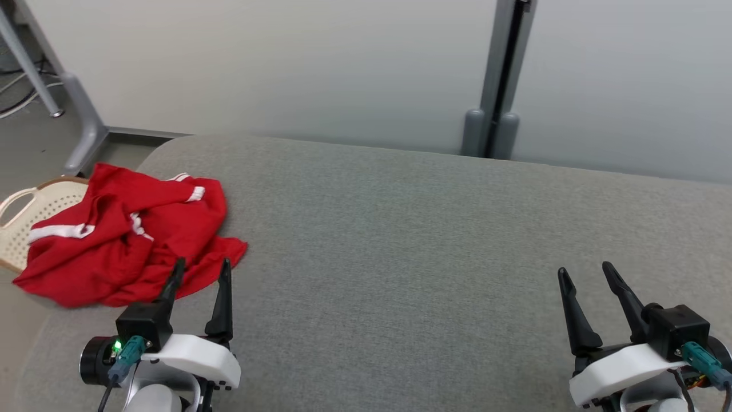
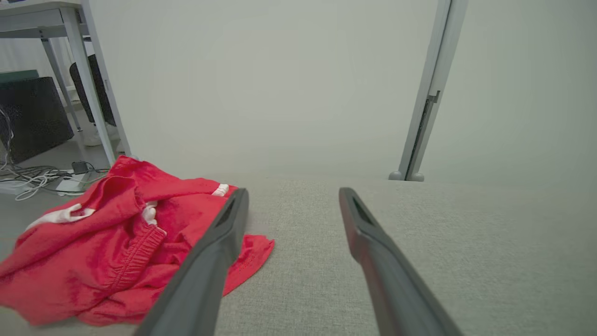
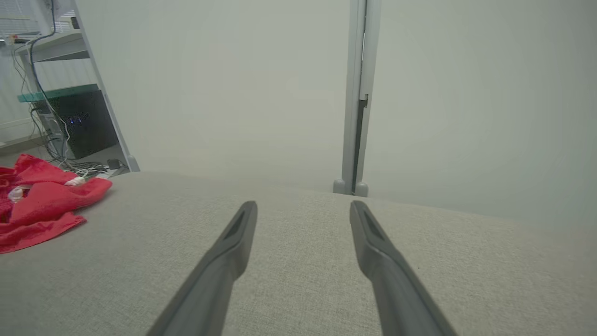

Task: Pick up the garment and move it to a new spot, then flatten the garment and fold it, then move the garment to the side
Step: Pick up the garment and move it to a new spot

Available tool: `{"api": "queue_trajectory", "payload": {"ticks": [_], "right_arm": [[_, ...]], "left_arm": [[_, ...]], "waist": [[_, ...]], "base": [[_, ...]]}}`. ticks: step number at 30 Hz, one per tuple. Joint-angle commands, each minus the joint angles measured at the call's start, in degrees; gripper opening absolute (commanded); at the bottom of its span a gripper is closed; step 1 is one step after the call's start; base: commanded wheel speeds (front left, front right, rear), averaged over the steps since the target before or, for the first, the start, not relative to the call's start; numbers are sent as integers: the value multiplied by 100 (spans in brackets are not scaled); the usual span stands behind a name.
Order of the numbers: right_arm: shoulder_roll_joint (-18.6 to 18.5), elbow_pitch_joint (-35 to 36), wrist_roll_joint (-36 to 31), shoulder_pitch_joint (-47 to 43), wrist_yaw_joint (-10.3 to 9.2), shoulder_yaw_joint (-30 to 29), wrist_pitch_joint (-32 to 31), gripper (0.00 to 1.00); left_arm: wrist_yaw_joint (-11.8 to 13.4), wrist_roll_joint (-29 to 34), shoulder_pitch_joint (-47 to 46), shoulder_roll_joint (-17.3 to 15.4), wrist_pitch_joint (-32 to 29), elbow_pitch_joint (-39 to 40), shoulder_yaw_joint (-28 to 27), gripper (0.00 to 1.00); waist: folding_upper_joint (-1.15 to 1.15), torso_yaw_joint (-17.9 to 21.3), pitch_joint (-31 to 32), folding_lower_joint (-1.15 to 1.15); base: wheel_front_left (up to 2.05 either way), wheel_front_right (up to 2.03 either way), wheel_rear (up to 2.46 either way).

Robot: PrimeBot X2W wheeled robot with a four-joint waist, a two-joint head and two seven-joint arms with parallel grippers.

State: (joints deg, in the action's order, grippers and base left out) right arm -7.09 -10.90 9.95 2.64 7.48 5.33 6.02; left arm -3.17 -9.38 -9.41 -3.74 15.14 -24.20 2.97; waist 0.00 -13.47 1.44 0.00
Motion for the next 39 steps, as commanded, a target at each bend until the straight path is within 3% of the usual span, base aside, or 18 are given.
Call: {"api": "queue_trajectory", "payload": {"ticks": [1, 8, 17, 29, 39], "right_arm": [[-22, 36, -13, 25, 2, 1, -19, 100], [-23, 199, -43, 42, 1, 46, -140, 100], [-4, 313, -79, -3, 1, 104, -231, 100], [-50, 435, -55, 150, 1, 93, -323, 100], [-321, 895, -118, 693, 1, 173, -623, 100]], "left_arm": [[17, -19, -112, -37, 1, 36, -18, 100], [16, -31, -212, -83, 0, -12, -92, 100], [3, -70, -180, -75, 0, -99, -143, 100], [20, -135, -495, -42, 0, -277, -185, 100], [-34, -419, -1827, -152, -17, -1289, -359, 100]], "waist": [[0, -335, -37, 0], [0, -883, -75, 0], [0, -1077, -122, 0], [0, -994, -404, 0], [0, -575, -1632, 0]], "base": [[0, 0, 0], [0, 0, 0], [0, 0, 0], [0, 0, 0], [0, 0, 0]]}}
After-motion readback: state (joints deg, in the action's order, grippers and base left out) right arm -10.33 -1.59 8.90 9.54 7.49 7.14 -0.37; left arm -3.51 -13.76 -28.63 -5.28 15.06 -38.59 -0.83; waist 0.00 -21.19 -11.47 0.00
